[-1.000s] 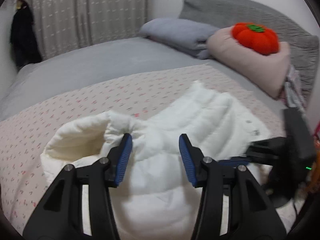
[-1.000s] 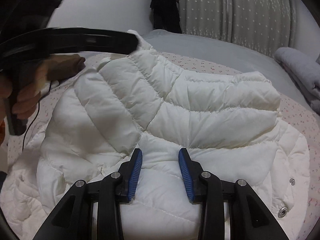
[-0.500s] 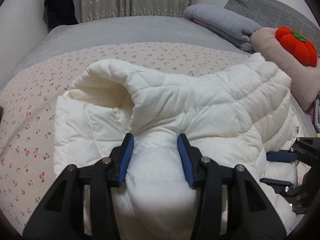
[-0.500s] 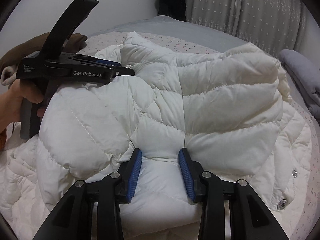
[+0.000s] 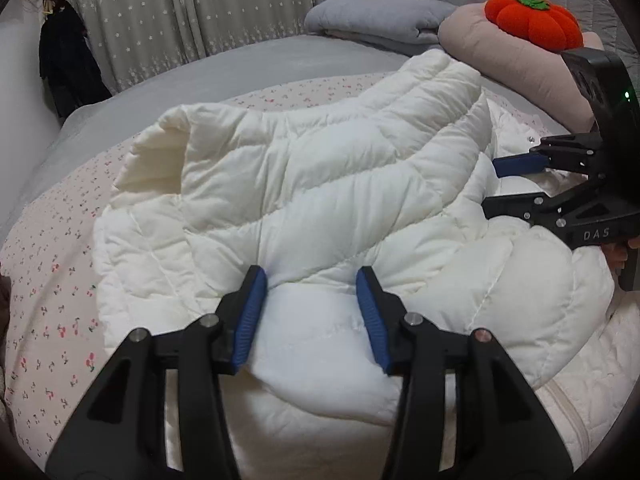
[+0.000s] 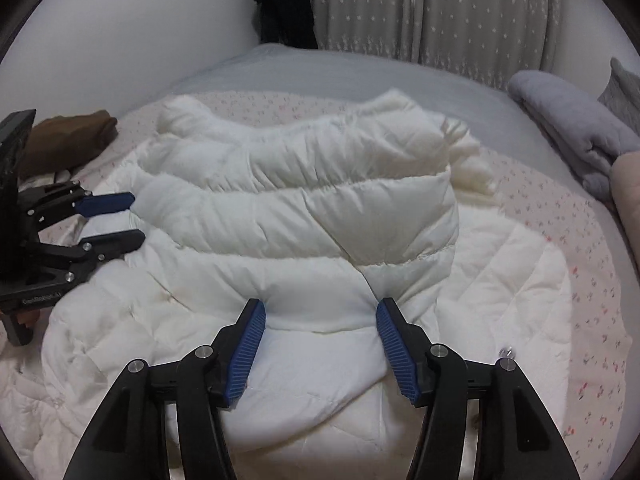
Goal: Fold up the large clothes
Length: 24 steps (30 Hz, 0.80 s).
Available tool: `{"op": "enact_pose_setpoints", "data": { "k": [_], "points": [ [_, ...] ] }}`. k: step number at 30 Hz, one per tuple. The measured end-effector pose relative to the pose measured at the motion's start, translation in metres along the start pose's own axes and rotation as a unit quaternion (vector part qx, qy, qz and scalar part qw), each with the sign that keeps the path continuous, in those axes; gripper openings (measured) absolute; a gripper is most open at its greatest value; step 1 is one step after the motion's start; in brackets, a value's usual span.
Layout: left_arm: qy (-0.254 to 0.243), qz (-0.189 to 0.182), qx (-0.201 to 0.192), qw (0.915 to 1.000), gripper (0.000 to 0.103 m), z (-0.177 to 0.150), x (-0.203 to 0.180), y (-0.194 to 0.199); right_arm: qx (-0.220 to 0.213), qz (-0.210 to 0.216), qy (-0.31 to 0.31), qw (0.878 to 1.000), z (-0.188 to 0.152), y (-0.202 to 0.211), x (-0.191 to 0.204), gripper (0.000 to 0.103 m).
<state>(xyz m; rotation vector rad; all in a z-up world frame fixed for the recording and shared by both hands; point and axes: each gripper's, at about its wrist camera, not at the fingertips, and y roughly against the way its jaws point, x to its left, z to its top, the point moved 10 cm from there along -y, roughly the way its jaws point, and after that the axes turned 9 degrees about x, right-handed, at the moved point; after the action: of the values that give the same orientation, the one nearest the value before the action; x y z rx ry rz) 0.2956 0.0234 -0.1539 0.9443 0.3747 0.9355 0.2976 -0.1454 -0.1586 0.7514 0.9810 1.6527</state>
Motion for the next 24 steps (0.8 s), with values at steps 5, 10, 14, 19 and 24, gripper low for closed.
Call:
{"op": "enact_pose_setpoints", "data": {
  "k": [5,10,14,19,24],
  "points": [
    [0.014,-0.012,0.015,0.9997,0.051,0.008,-0.002,0.021,0.002,0.011,-0.010,1.000,0.004,0.019,0.002,0.063],
    [0.047,-0.046,0.030,0.9974,0.066,0.002,0.005,0.050,-0.001,0.040,-0.030,0.999,-0.002,0.060,0.002,0.081],
    [0.067,-0.040,0.037,0.9962,0.072,-0.010,0.009,0.077,0.009,0.041,-0.038,0.998,-0.020,0.087,-0.002,0.081],
    [0.085,-0.053,0.080,0.9917,0.085,-0.047,0.010,0.103,0.031,0.060,-0.045,0.997,-0.062,0.120,0.000,0.084],
    [0.110,-0.080,0.130,0.9821,0.086,-0.106,0.009,0.119,0.046,0.072,-0.069,0.994,-0.102,0.144,-0.011,0.087]
  ]
}}
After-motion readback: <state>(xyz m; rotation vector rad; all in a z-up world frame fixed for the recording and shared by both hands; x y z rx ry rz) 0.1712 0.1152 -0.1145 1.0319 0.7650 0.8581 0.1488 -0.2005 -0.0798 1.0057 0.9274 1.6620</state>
